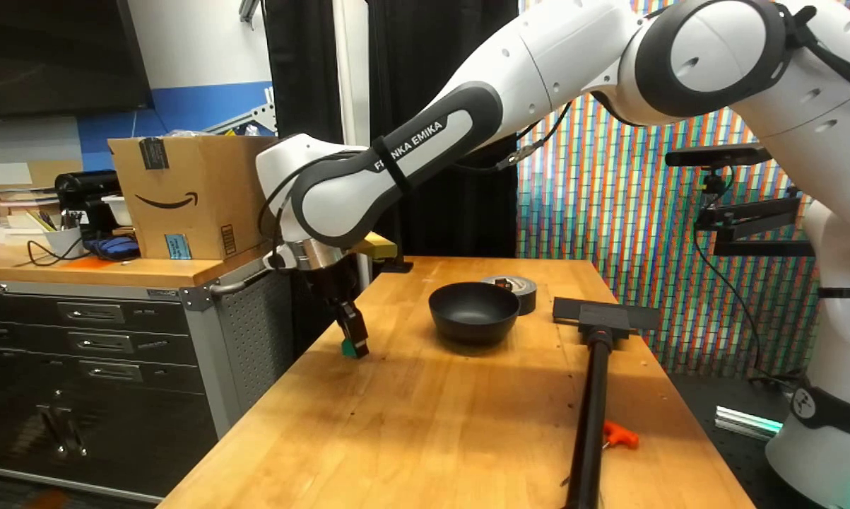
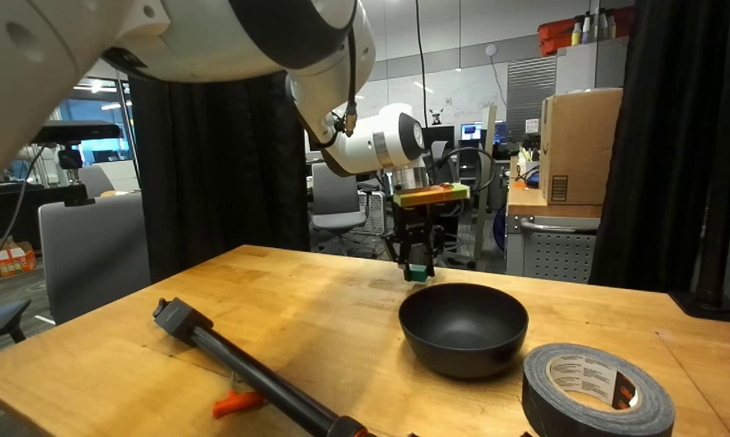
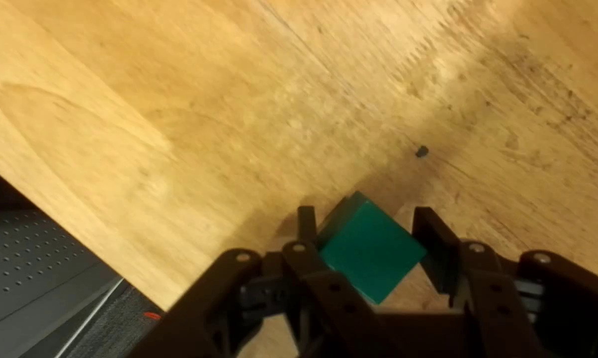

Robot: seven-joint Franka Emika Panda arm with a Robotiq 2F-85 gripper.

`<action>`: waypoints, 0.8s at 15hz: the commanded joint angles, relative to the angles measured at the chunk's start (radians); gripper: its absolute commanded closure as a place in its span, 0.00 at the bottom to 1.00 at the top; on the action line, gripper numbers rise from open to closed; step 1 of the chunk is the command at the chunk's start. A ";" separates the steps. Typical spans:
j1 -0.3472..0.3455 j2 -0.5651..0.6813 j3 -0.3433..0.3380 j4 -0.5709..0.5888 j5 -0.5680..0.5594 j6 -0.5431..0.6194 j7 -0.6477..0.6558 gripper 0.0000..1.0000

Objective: Move the green block to the right

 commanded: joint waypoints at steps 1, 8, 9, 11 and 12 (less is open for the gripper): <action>-0.047 -0.064 -0.007 -0.064 0.010 0.025 0.007 0.73; -0.154 -0.176 -0.021 -0.199 0.052 0.072 -0.006 0.73; -0.169 -0.196 -0.025 -0.221 0.059 0.080 -0.008 0.73; -0.198 -0.232 -0.033 -0.261 0.074 0.094 -0.015 0.73; -0.210 -0.249 -0.038 -0.278 0.084 0.101 -0.017 0.73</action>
